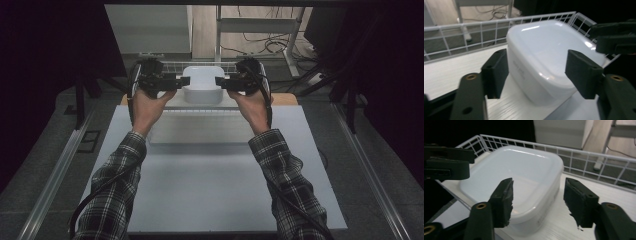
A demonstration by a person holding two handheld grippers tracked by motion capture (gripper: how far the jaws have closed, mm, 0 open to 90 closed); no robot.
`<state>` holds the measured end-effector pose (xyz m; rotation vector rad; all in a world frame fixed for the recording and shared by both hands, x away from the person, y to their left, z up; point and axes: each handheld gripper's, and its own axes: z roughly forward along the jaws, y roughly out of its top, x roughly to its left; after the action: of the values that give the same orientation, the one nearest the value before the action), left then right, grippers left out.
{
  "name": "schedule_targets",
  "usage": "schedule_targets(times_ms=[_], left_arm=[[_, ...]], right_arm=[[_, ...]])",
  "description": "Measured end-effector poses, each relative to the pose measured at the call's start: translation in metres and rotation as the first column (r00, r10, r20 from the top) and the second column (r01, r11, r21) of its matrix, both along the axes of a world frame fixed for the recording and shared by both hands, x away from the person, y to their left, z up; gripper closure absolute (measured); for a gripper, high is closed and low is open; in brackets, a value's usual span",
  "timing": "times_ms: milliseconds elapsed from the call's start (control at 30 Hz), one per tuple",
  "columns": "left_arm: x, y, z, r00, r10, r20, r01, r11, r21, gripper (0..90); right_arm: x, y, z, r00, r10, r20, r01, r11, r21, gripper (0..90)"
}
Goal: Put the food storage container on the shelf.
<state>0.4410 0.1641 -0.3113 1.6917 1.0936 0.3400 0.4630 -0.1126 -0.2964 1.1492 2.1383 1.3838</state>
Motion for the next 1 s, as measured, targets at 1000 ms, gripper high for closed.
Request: schedule_targets(times_ms=[1000], left_arm=[[-0.027, 0.003, -0.021, 0.9725, -0.223, 0.067, 0.223, 0.9748, 0.009, 0.0]], right_arm=[[-0.026, -0.008, -0.021, 0.9868, 0.157, 0.041, -0.155, 0.986, -0.057, 3.1]])
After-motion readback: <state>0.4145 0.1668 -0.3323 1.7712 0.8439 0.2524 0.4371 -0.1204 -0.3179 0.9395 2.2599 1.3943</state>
